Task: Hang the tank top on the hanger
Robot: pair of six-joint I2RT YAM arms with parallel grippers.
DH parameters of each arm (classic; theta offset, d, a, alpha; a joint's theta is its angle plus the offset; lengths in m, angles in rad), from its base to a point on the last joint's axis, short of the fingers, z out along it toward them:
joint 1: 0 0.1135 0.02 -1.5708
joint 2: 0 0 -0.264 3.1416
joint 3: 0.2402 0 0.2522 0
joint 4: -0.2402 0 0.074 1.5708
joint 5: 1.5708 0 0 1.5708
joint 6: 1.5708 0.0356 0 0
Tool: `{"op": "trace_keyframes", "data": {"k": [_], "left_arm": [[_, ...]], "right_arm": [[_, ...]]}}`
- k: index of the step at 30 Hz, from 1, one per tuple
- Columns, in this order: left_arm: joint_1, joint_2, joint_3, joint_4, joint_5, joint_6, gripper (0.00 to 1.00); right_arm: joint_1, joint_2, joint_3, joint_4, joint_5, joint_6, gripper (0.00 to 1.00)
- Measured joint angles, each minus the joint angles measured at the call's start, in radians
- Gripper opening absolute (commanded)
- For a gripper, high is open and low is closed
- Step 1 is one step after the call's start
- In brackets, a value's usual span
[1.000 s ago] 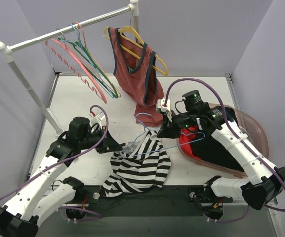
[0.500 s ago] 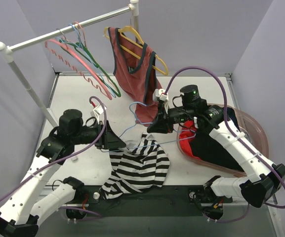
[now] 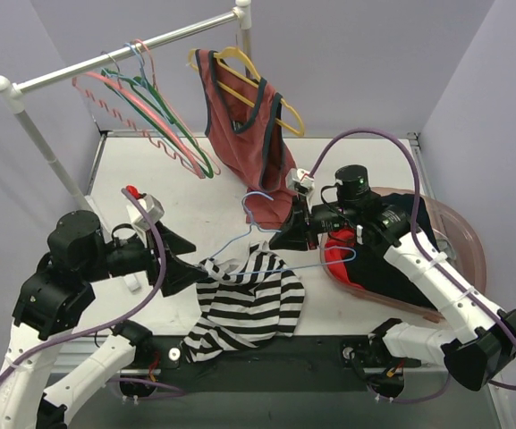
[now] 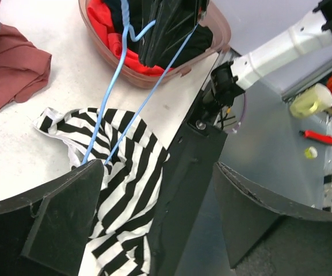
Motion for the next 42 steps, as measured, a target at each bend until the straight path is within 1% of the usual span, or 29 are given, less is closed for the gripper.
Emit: {"op": "trace_keyframes", "data": {"k": [6,13,17,21,24,26,31,36,40,42], "left_arm": [[-0.001,0.054,-0.047,-0.013,0.056,0.088,0.90],[-0.042,0.148,-0.066,-0.070,0.048,0.190,0.87],[-0.104,0.190,-0.079,-0.099,-0.004,0.240,0.84],[-0.198,0.222,-0.101,-0.109,-0.087,0.260,0.81],[-0.258,0.251,-0.104,-0.109,-0.167,0.264,0.80],[-0.269,0.263,-0.104,-0.109,-0.212,0.265,0.80],[-0.270,0.232,-0.103,-0.085,-0.273,0.259,0.83],[-0.270,0.116,-0.093,-0.079,-0.293,0.261,0.87],[-0.270,0.061,-0.085,-0.100,-0.328,0.317,0.88],[-0.270,0.066,-0.085,-0.106,-0.335,0.355,0.88]], "right_arm": [[0.000,-0.035,-0.016,0.034,-0.027,0.010,0.00],[0.000,-0.037,-0.035,0.053,-0.043,0.026,0.00],[0.000,-0.039,-0.039,0.055,-0.045,0.029,0.00],[0.000,-0.041,-0.041,0.065,-0.049,0.034,0.00],[0.000,-0.042,-0.041,0.070,-0.052,0.042,0.00],[0.000,-0.042,-0.043,0.072,-0.052,0.045,0.00],[-0.014,-0.058,-0.070,0.092,-0.053,0.060,0.00],[-0.040,-0.087,-0.121,0.124,-0.058,0.099,0.00],[-0.047,-0.095,-0.124,0.146,-0.060,0.115,0.00],[-0.047,-0.101,-0.126,0.153,-0.063,0.121,0.00]]}}
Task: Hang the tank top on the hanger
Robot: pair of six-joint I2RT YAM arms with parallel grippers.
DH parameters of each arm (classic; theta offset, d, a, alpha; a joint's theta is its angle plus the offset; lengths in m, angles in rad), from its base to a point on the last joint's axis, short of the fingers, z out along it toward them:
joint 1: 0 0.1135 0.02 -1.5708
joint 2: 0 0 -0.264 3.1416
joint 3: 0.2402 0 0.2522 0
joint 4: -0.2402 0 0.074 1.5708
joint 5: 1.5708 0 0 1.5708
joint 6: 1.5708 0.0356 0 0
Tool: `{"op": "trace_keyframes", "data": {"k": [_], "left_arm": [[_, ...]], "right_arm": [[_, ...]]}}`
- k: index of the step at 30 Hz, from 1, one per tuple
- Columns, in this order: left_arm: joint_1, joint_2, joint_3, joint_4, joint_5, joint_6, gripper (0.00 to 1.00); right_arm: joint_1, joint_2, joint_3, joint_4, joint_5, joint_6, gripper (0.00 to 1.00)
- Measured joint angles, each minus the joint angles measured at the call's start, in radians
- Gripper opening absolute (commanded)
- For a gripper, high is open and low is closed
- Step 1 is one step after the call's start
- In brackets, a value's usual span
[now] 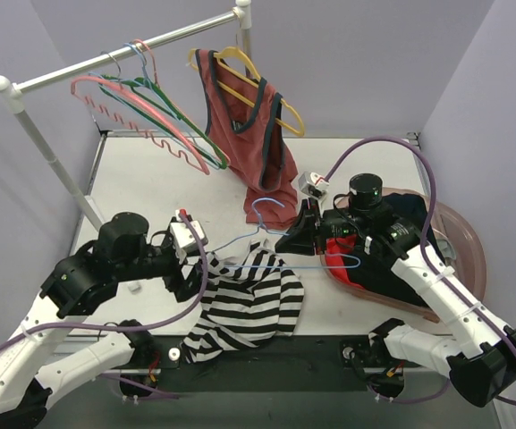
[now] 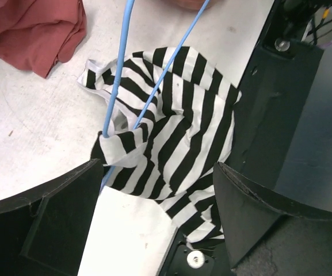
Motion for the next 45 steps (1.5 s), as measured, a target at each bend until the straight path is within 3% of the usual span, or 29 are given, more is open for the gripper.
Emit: {"op": "trace_keyframes", "data": {"k": [9,12,16,17,22,25,26,29,33,45], "left_arm": [[0.001,0.189,0.000,0.026,-0.005,0.137,0.86],[0.003,0.237,0.000,0.037,-0.008,0.162,0.80],[0.008,0.250,-0.009,0.052,-0.003,0.182,0.34],[0.008,0.250,-0.013,0.056,0.000,0.183,0.00],[0.004,0.218,-0.075,0.095,0.028,0.194,0.00],[0.003,0.161,-0.122,0.120,0.025,0.187,0.00],[0.004,0.138,-0.133,0.114,0.015,0.183,0.00],[0.008,0.062,-0.168,0.106,-0.029,0.181,0.00],[0.010,-0.024,-0.193,0.093,-0.079,0.220,0.00],[0.012,-0.058,-0.314,0.015,-0.087,0.390,0.00]], "right_arm": [[0.003,-0.010,-0.003,0.005,-0.008,0.006,0.00],[0.010,-0.011,-0.008,0.011,-0.009,0.007,0.00],[0.015,-0.011,-0.025,0.031,-0.014,0.014,0.00],[0.015,-0.011,-0.030,0.036,-0.014,0.018,0.00],[0.014,-0.010,-0.043,0.052,0.002,0.037,0.00],[0.023,-0.004,-0.047,0.052,0.011,0.048,0.31],[0.026,-0.002,-0.047,0.054,0.023,0.053,0.49],[0.019,-0.002,-0.047,0.063,0.085,0.076,0.62],[-0.029,0.020,-0.047,0.095,0.164,0.151,0.68],[-0.222,0.162,-0.021,0.129,0.336,0.407,0.68]]}}
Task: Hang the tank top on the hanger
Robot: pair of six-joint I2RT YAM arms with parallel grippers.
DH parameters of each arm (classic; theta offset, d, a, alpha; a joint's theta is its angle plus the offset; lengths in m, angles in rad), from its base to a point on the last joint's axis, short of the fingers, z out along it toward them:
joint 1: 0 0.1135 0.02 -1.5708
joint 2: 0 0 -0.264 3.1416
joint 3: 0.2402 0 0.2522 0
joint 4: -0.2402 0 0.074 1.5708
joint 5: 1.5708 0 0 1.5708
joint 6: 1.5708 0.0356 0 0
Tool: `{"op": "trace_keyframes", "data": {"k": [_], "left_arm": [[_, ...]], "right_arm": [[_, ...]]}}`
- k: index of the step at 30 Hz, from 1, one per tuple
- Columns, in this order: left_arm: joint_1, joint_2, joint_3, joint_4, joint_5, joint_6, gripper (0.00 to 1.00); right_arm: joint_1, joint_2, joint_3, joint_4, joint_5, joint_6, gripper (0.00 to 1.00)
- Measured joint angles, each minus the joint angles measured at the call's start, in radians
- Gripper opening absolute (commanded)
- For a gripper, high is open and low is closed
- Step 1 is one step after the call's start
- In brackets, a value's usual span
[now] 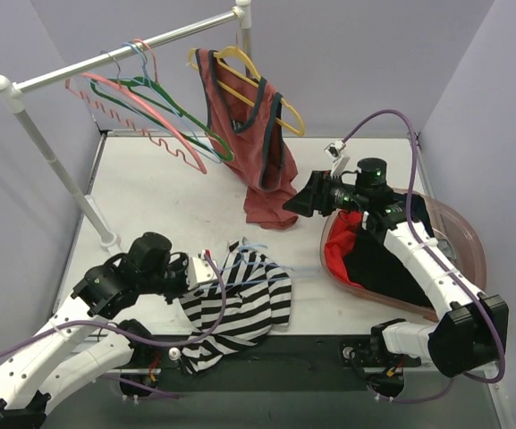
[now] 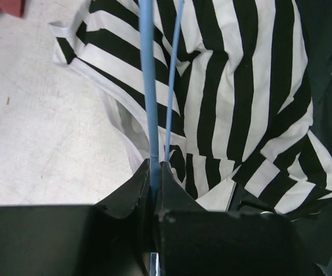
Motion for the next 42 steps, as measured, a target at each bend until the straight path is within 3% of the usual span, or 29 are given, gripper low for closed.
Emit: {"op": "trace_keyframes", "data": {"k": [5,12,25,32,37,42], "left_arm": [[0.001,-0.016,-0.033,-0.015,0.034,0.077,0.00],[0.001,-0.025,-0.035,-0.017,0.066,0.132,0.00],[0.001,-0.056,-0.035,-0.027,0.082,0.142,0.00],[0.001,-0.058,-0.035,-0.027,0.088,0.142,0.00],[0.001,-0.062,-0.035,-0.027,0.093,0.142,0.00],[0.001,-0.063,-0.035,-0.027,0.100,0.142,0.00]], "right_arm": [[0.043,0.055,0.003,0.002,0.027,-0.006,0.66],[0.243,0.162,0.001,-0.014,0.103,-0.024,0.62],[0.368,0.573,0.153,0.049,0.264,0.175,0.36],[0.418,0.616,0.190,0.042,0.352,0.224,0.36],[0.425,0.624,0.218,0.009,0.437,0.221,0.45],[0.428,0.624,0.222,-0.009,0.511,0.217,0.46]]}}
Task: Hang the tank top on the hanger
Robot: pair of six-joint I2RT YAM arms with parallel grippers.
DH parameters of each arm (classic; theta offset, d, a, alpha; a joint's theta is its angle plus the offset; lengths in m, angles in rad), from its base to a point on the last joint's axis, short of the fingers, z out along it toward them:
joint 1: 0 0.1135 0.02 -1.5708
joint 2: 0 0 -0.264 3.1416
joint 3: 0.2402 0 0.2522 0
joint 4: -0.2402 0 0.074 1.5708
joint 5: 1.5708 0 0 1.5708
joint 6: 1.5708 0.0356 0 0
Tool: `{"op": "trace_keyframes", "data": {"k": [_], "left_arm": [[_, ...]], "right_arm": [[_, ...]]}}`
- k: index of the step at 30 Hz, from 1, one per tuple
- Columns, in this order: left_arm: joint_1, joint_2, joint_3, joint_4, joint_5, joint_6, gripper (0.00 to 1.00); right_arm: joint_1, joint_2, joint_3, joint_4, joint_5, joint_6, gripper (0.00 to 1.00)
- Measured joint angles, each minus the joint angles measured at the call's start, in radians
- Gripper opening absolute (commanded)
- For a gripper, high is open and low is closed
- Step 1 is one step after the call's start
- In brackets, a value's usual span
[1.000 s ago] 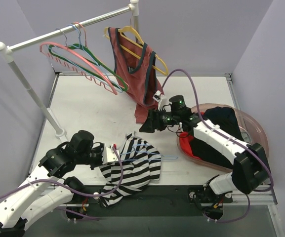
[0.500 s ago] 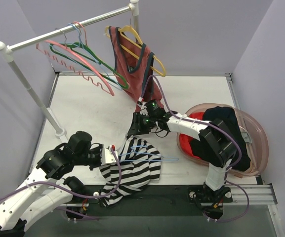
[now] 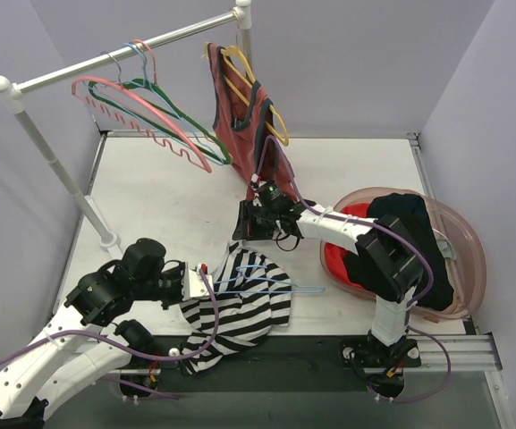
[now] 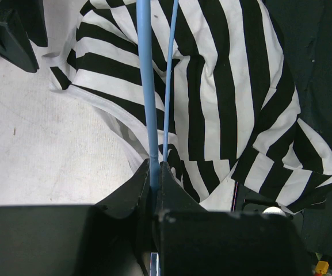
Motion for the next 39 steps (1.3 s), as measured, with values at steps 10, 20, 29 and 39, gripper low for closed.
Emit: {"op": "trace_keyframes", "data": {"k": [10,20,29,39], "left_arm": [[0.000,-0.002,0.000,0.000,0.009,0.000,0.00],[0.000,-0.002,0.001,0.003,0.011,0.000,0.00],[0.000,-0.035,0.001,0.019,-0.008,-0.028,0.00],[0.003,-0.110,0.032,0.131,-0.043,-0.214,0.00]], "right_arm": [[0.006,0.028,0.000,-0.002,0.029,0.042,0.42],[0.011,0.090,0.000,0.005,0.027,0.106,0.00],[-0.027,0.016,-0.077,0.029,-0.026,0.106,0.00],[-0.247,-0.443,-0.287,-0.042,-0.193,-0.047,0.00]]}}
